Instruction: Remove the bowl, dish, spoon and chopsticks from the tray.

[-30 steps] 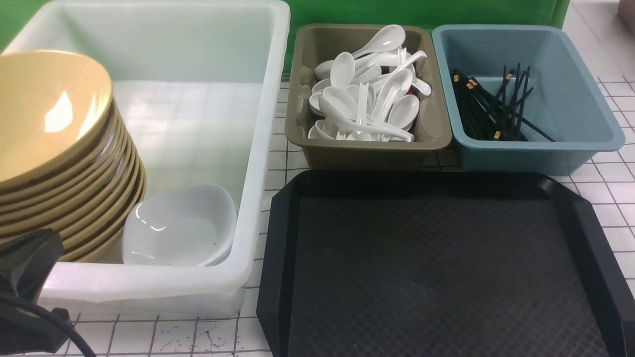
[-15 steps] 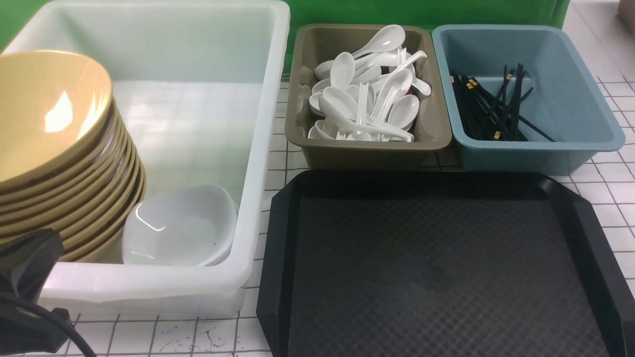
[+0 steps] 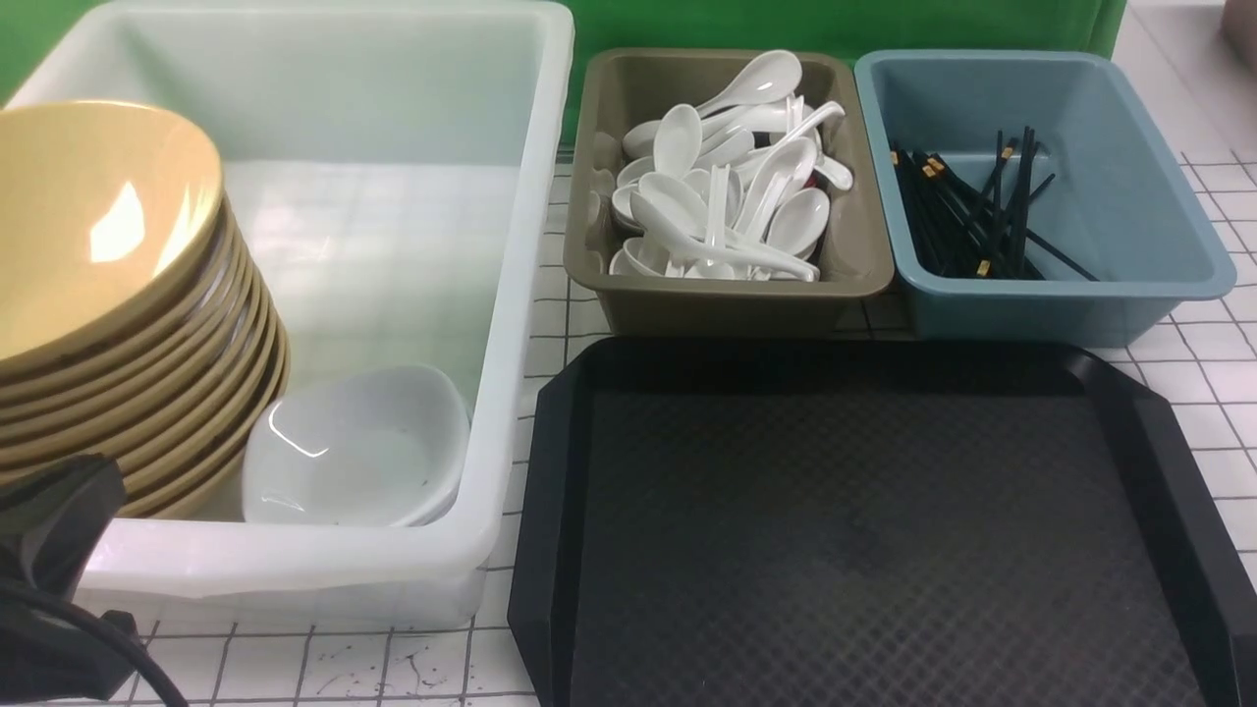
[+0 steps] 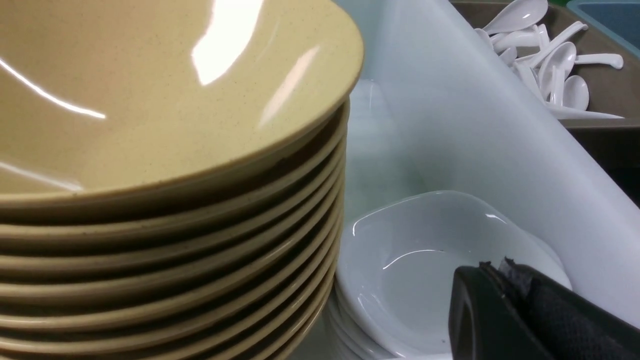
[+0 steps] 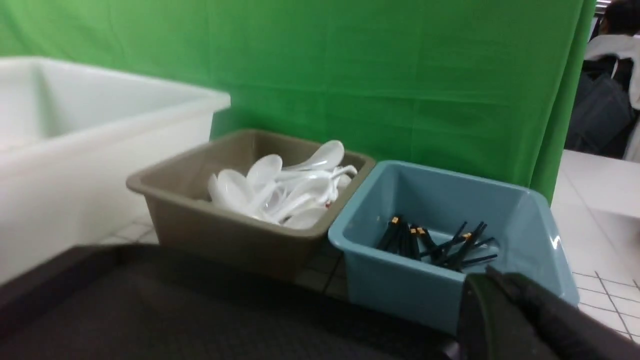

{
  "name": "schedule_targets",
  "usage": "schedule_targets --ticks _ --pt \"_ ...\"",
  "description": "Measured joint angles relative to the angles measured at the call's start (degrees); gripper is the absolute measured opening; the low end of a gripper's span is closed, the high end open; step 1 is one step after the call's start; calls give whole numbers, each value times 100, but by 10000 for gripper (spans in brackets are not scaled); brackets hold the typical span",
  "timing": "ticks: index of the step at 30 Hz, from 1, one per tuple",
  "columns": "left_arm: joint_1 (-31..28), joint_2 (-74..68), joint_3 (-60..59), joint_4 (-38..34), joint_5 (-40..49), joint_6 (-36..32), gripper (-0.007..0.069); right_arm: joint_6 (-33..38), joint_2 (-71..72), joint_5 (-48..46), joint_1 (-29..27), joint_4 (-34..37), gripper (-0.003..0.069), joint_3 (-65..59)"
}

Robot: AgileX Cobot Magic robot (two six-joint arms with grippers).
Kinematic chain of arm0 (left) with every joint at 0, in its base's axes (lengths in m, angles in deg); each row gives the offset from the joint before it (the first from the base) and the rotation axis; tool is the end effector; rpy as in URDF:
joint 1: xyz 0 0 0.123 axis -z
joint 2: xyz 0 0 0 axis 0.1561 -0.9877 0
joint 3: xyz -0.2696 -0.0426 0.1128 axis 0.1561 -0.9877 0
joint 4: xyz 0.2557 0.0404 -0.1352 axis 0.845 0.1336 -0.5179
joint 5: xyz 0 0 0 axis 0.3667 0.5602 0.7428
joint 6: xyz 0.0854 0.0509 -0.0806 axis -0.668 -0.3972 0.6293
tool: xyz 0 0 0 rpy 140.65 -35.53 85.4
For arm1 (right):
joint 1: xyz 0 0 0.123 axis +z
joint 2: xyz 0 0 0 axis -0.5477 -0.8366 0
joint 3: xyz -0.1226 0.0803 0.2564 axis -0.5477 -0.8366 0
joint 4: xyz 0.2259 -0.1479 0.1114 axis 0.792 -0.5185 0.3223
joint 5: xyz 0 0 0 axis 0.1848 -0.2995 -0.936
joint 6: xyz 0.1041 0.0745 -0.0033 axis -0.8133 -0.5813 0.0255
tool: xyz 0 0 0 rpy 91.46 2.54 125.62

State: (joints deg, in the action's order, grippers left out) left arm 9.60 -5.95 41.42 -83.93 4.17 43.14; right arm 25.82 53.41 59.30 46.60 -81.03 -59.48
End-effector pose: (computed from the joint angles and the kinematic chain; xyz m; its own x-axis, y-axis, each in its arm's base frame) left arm 0.1497 -0.0222 0.2656 -0.2988 0.0113 -0.9543 0.1659 0.9853 -0.0403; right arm 0.1119 0.0268 0.2438 0.0566 -0.1195 -0.9912 -0.2273 0.9652 -0.1293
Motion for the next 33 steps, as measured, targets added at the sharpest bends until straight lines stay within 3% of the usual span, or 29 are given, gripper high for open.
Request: schedule_targets --ticks 5,14,19,33 --pt "0 0 0 0 19 0 -12 159 0 -29 -113 -38 36 -254" --pt "0 0 0 0 34 0 -12 -614 4 -149 -1401 -79 36 -859" --pt "0 0 0 0 129 0 -12 -648 4 -691 -1573 -85 38 -859" --pt "0 0 0 0 309 0 -12 -653 4 -737 -1573 -89 47 -853"
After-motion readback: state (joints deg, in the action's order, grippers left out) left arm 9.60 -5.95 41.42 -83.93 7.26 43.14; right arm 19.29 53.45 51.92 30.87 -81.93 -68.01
